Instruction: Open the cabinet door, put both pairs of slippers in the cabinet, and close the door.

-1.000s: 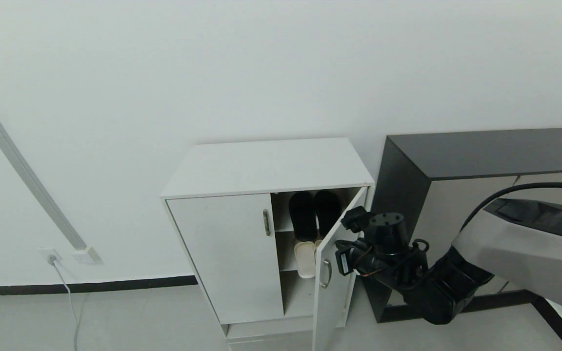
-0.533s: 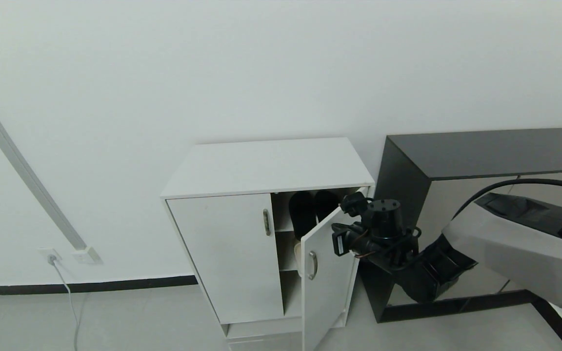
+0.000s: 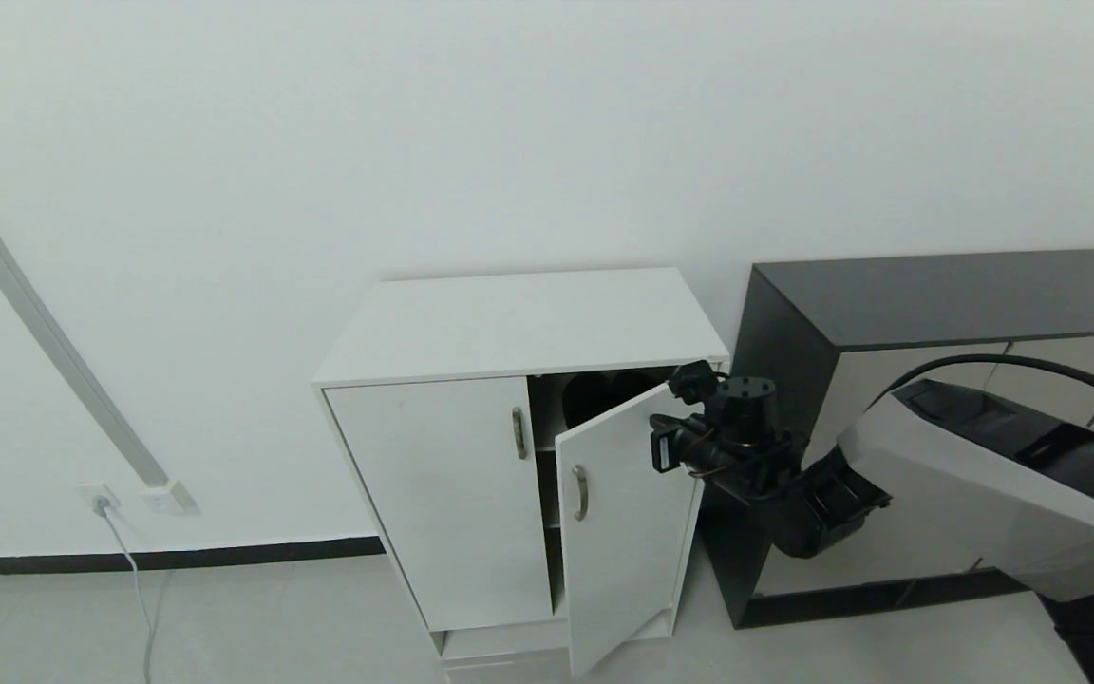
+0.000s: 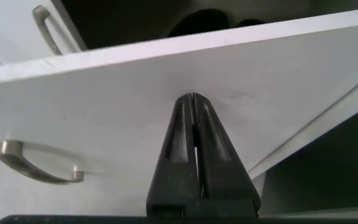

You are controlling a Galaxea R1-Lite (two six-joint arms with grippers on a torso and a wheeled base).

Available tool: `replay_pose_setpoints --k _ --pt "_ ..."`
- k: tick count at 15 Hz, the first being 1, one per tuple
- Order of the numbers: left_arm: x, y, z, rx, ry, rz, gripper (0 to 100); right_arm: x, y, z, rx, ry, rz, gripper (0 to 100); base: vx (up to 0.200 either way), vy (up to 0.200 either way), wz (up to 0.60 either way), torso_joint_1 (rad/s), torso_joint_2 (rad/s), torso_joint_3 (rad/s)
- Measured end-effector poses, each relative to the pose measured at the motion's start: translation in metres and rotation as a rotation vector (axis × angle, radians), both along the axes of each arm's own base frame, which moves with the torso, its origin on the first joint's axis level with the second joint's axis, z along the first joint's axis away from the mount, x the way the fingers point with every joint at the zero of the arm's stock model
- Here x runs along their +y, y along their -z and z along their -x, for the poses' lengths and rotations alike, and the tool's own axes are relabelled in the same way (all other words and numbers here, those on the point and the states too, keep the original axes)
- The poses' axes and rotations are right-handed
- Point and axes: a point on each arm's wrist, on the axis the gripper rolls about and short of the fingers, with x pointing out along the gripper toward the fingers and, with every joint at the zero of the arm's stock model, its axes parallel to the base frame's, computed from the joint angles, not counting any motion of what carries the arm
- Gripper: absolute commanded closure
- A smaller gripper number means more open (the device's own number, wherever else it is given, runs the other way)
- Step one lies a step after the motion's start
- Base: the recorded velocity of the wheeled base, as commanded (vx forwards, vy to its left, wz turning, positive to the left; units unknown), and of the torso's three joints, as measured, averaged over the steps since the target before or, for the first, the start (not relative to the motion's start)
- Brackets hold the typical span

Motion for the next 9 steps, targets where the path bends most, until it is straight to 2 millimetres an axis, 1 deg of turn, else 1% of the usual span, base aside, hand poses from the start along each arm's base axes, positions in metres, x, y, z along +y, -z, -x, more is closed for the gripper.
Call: replay_pose_setpoints --k 4,9 --pt "0.000 0.000 0.000 0.000 0.000 0.001 100 -0.002 0.007 -0.016 -0.004 0.020 -0.003 100 0.000 0.000 0.00 0.000 0.00 0.000" --pt "0.000 0.000 0.000 0.000 0.000 0.000 100 0.000 0.008 -0.034 -0.017 0.034 -0.014 100 0.000 0.000 0.00 0.000 0.00 0.000"
